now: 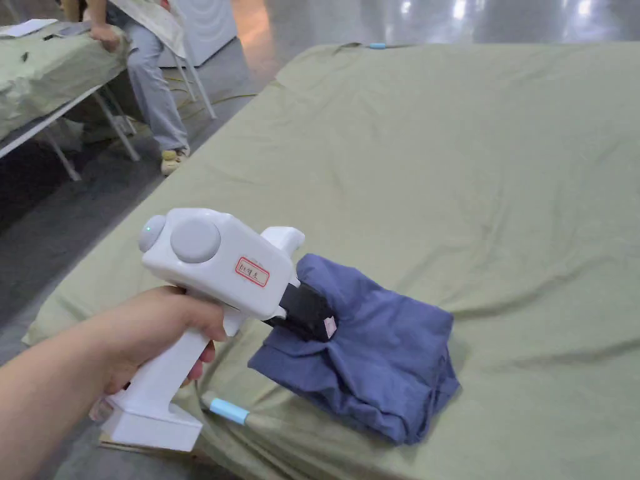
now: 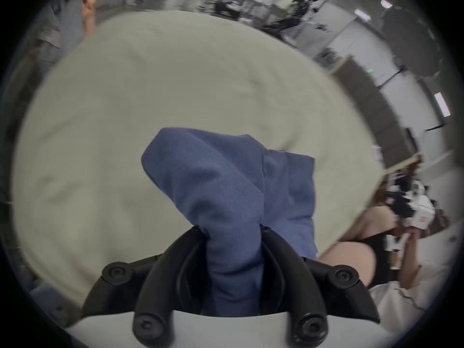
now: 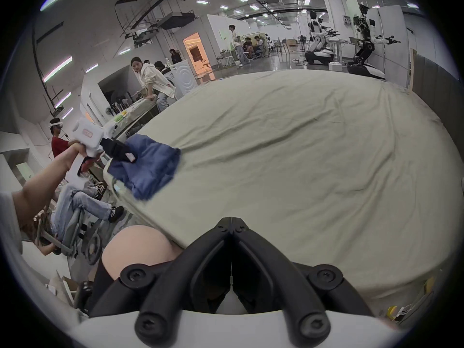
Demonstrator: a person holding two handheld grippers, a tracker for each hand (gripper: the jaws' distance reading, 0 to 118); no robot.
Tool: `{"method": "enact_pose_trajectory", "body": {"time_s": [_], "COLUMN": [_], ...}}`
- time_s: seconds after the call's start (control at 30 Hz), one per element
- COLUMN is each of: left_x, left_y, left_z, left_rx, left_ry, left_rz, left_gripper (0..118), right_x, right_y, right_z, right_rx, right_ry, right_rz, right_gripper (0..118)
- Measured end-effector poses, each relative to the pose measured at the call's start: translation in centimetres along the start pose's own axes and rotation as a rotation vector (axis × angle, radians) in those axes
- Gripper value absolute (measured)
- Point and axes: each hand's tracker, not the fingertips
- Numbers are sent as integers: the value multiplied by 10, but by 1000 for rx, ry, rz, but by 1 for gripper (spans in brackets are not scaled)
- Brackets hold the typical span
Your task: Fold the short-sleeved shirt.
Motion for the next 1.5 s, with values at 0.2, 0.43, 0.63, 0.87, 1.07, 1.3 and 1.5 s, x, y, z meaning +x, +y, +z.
{"method": "enact_pose_trajectory", "body": {"time_s": [0.2, 0.43, 0.63, 0.87, 1.07, 1.3, 1.5], "left_x": [-118, -159, -129, -40, 111, 207, 269], "left_y": [35, 16, -8, -30, -101, -78, -53], "left_z": [12, 15, 36, 95, 109, 52, 63], "left_rx": [-156, -127, 31, 423, 1071, 953, 1056], "left_ry": [476, 637, 661, 479, 471, 302, 204], "left_rz": [-13, 120, -26, 64, 133, -29, -48], "left_gripper": [24, 24, 118, 87, 0, 0, 0], "right_x": [-34, -46, -43, -44, -40, -42, -21], "right_y": [-6, 0, 6, 22, 35, 42, 73], "right_z": [-12, -8, -13, -31, -24, 21, 69], "right_rx": [-36, -53, -54, -9, 129, 330, 573], "right_ry": [6, 1, 1, 40, -28, -303, -394], "right_rz": [27, 63, 97, 107, 101, 220, 220], "right_gripper": [2, 2, 2, 2, 2, 2, 2]}}
